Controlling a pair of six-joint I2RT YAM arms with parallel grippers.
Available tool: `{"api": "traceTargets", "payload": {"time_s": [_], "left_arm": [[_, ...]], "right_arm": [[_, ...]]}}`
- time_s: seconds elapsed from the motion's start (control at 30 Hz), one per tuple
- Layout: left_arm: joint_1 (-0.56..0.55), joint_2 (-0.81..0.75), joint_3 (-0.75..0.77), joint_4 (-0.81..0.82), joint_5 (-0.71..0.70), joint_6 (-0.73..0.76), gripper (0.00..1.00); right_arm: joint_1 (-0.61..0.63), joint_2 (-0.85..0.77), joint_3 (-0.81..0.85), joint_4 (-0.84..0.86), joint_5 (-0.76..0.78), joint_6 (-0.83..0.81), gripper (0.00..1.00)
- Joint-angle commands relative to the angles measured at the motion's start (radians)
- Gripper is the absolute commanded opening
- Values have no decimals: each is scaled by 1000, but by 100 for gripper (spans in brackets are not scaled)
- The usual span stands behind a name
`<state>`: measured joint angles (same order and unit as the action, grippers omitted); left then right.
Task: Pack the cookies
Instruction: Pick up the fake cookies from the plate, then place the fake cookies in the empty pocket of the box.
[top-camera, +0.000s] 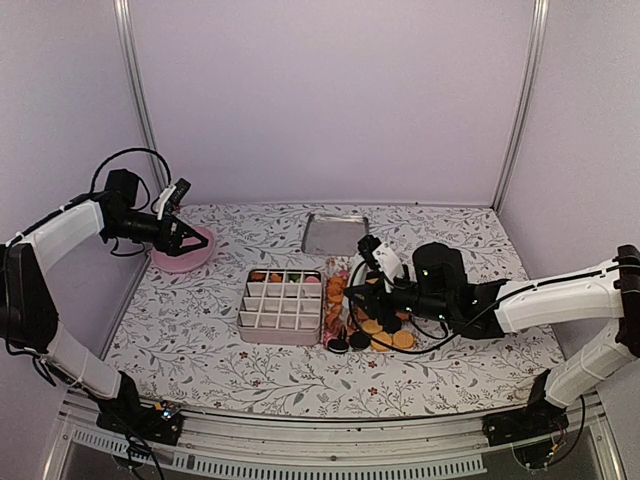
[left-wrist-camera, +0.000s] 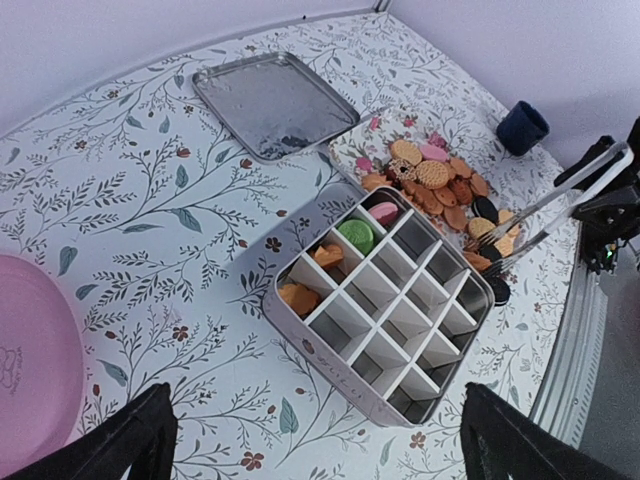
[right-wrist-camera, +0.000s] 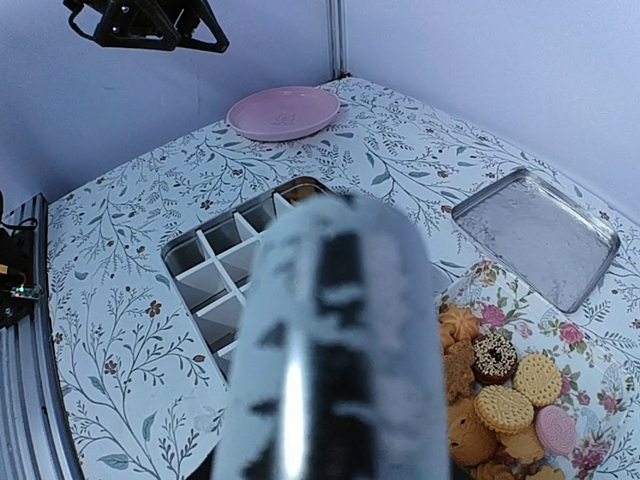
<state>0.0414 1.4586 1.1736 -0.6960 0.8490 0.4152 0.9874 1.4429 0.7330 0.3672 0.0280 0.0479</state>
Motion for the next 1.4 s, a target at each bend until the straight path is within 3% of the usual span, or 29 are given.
{"api": "traceTargets", "payload": {"time_s": [0.0, 0.17, 0.6, 0.9, 1.03, 1.37], "left_arm": [[-3, -17, 10, 7, 15, 4, 99], [-3, -18, 11, 7, 18, 3, 99], [-3, -25, 8, 7, 12, 7, 99], [-3, -19, -18, 19, 9, 12, 99], [-1, -20, -38, 33, -6, 14, 99], [5, -39, -80, 69, -105, 28, 99]], "right_arm": [[20, 8, 4, 12, 71, -36, 39], [20, 16, 17, 13, 85, -37, 36], [20, -14, 50, -7, 108, -71, 1], [17, -70, 184, -31, 98, -133, 0], [18, 38, 315, -23, 24, -141, 0], [18, 495, 761, -17, -117, -119, 0]]}}
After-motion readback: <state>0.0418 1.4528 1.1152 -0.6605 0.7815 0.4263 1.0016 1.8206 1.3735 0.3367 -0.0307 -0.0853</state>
